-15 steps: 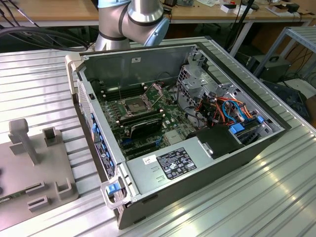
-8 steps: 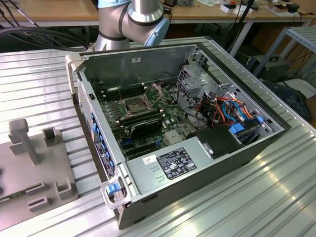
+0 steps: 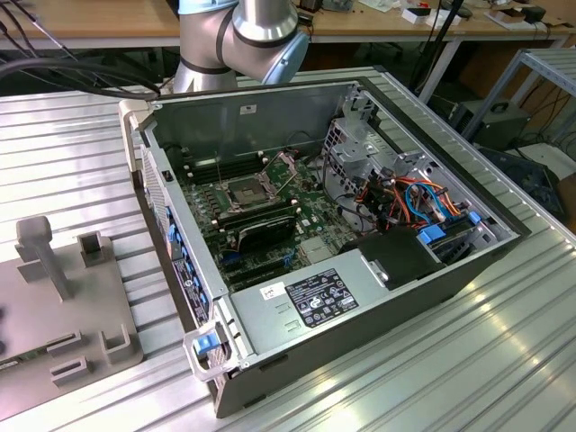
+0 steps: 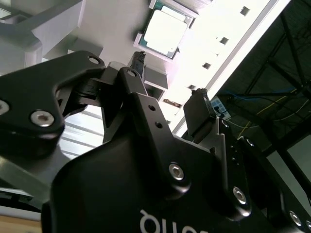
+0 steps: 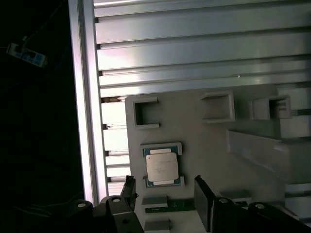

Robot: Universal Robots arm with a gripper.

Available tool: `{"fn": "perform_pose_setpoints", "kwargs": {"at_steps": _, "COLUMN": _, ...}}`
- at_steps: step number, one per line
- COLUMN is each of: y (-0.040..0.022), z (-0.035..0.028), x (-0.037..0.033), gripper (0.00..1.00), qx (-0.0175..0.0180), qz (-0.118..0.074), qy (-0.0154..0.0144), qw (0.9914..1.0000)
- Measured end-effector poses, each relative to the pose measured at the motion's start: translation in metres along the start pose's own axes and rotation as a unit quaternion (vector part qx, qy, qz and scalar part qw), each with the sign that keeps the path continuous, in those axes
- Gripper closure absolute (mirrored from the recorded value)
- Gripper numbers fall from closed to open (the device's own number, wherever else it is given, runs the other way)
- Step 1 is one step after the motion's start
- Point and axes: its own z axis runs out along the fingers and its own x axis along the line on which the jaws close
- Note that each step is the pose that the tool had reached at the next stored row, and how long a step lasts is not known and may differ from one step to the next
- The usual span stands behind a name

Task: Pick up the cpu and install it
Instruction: 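Pick up the cpu and move it towards the insertion slot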

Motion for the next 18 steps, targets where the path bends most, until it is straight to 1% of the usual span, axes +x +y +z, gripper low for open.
{"fn": "perform_pose_setpoints", "kwargs": {"at_steps": 4, "y": -0.0001, "z": 0.0063, "x": -0.0003, "gripper": 0.40, "qx": 0.0000, "qz": 0.000, "qy": 0.0001, "qw": 1.00000}}
{"fn": "perform_pose_setpoints", "kwargs": {"at_steps": 18, "y": -0.0001, "z": 0.0070, "x": -0.0003, "gripper": 0.40, "qx": 0.0000, "qz": 0.000, "qy": 0.0000, "qw": 1.00000}}
